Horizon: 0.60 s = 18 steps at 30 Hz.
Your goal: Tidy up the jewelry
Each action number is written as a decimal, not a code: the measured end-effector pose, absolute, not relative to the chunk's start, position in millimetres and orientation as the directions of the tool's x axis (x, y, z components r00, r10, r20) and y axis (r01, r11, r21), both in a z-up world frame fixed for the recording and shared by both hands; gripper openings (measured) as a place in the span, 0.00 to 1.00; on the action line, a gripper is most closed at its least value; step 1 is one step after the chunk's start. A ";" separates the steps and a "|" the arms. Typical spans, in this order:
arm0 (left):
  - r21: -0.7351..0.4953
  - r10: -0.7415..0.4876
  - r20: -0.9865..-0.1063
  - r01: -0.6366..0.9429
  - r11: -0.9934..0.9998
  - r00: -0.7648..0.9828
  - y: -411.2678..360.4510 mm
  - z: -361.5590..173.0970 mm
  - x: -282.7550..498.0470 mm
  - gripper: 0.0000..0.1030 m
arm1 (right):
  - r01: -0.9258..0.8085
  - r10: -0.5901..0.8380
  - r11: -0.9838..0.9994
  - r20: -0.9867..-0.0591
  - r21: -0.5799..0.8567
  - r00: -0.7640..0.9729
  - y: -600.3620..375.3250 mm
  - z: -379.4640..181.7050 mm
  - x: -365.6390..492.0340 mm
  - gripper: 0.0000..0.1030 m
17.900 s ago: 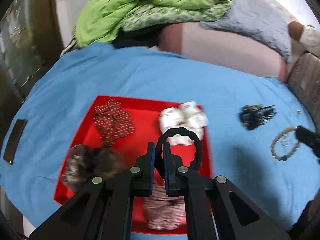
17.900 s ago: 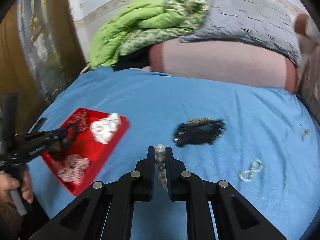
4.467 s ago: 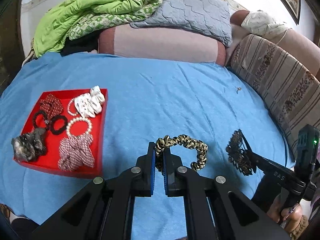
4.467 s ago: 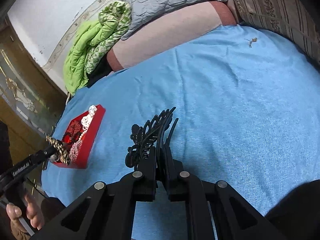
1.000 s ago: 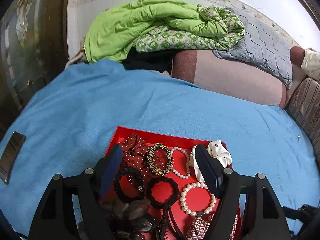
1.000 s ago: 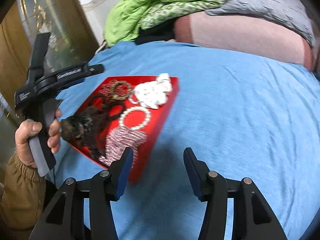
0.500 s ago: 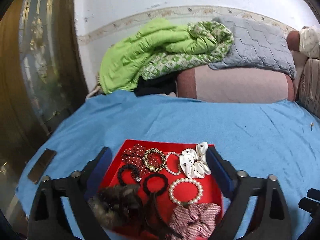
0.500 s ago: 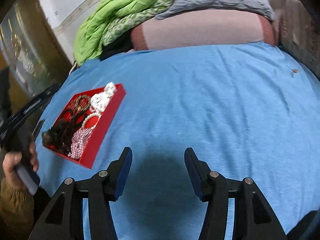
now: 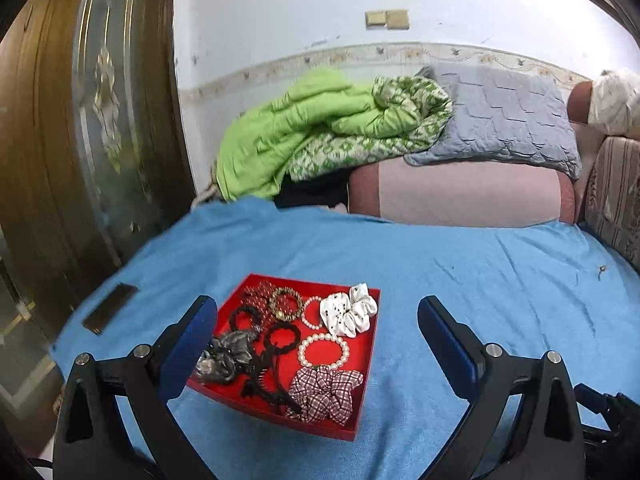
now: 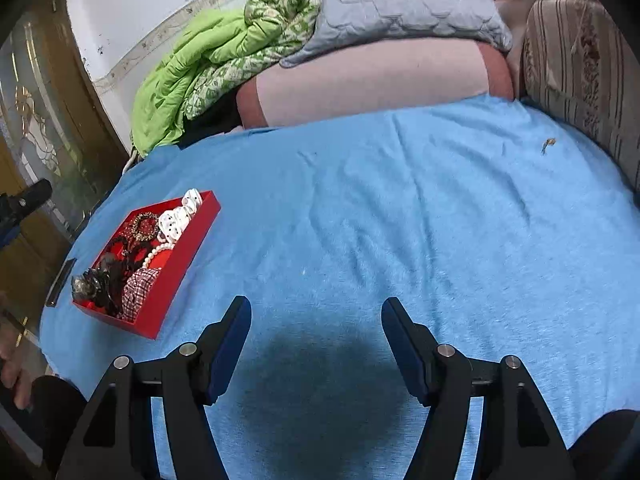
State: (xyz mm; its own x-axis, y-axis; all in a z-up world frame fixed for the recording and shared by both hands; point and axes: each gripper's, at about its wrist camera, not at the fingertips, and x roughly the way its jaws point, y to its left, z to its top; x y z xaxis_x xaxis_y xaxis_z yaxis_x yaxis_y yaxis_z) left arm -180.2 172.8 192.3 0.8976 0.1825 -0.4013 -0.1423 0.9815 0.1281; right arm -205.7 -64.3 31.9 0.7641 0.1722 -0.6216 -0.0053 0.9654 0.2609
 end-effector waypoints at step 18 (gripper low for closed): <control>0.092 0.093 -0.615 -0.045 0.995 0.783 163.0 150.5 -189.0 0.97 | 0.028 0.031 0.996 -0.611 0.087 0.791 -40.9 50.4 -224.4 0.79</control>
State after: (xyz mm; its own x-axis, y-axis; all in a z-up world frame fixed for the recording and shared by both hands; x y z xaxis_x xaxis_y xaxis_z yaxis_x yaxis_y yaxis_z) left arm -189.0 163.0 150.5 0.7828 0.0928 -0.6153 -0.0454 0.9947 0.0921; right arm -224.4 -40.9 50.4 0.7911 0.0307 -0.6109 0.0282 0.9958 0.0866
